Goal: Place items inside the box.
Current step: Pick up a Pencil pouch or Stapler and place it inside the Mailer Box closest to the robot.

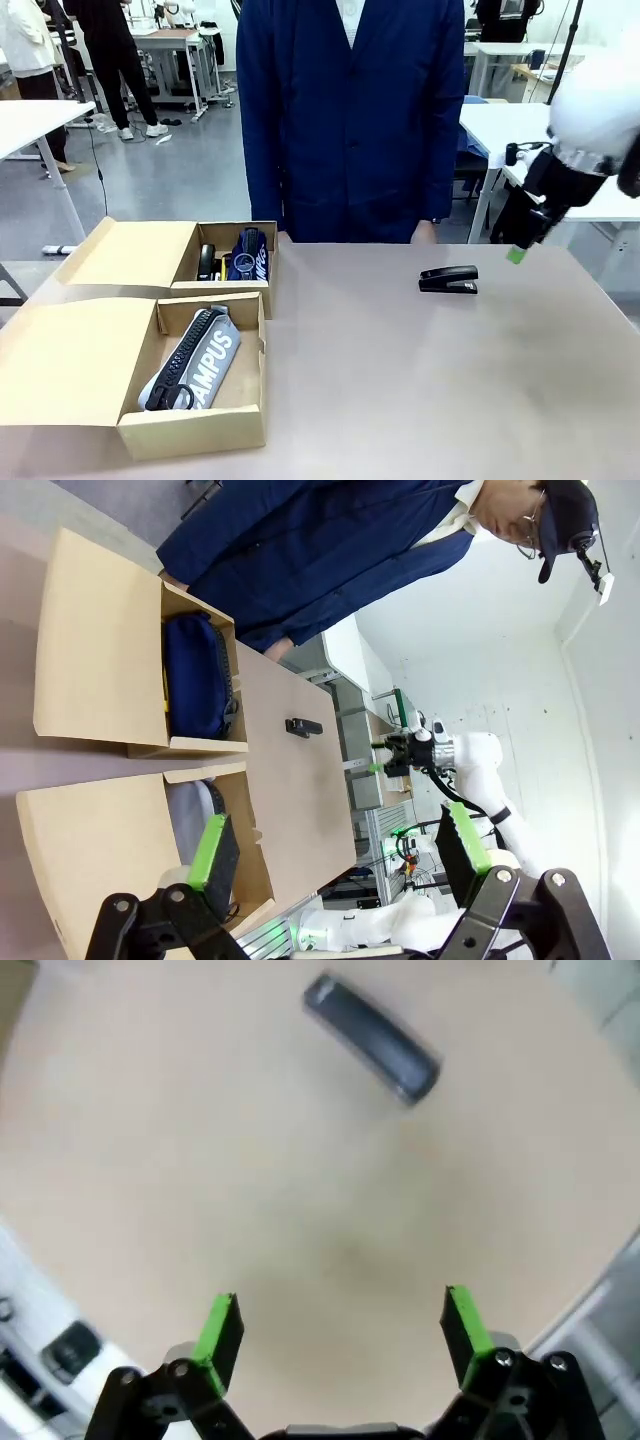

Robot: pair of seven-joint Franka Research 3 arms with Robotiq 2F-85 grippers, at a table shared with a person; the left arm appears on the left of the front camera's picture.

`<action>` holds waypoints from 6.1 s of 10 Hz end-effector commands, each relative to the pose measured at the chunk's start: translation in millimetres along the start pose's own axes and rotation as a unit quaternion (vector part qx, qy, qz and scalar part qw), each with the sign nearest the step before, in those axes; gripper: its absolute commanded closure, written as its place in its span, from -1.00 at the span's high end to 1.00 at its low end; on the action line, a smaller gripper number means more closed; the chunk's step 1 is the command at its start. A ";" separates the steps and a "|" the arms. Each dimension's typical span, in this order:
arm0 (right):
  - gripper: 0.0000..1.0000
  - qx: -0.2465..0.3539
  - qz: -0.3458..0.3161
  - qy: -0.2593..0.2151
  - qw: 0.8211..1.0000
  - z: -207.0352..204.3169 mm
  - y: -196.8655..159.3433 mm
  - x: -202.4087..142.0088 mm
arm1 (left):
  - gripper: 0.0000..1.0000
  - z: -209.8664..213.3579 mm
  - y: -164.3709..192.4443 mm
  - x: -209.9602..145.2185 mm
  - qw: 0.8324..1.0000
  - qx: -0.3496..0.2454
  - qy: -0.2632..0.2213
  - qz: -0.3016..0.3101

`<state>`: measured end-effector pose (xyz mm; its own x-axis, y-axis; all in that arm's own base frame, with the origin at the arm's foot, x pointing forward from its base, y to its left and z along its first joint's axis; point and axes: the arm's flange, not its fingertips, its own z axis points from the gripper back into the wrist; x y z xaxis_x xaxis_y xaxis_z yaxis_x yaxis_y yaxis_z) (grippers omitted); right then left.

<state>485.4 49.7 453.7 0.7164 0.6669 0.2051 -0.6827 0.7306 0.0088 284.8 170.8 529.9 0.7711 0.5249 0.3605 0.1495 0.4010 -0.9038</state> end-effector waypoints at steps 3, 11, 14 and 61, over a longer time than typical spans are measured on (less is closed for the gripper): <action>1.00 0.160 0.110 0.002 0.981 -36.8 -32.7 11.9 | 1.00 -0.2 -1.0 0.4 1.000 -0.011 -0.005 -0.009; 1.00 0.039 0.322 -0.031 0.945 -112.7 -49.7 69.4 | 1.00 -0.2 -1.0 0.4 1.000 -0.011 -0.005 -0.009; 1.00 0.056 0.332 -0.020 0.941 -141.2 -60.6 84.1 | 1.00 -0.2 -1.0 0.4 1.000 -0.011 -0.005 -0.009; -1.00 0.209 0.137 -0.094 0.964 -116.8 346.0 137.9 | 1.00 -0.2 -1.0 0.4 1.000 -0.011 -0.005 -0.009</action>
<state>349.8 430.6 372.2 0.5534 0.7284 0.4040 -0.8283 0.4304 0.3587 284.6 170.6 530.0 0.7711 0.5246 0.3609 0.1498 0.4015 -0.9035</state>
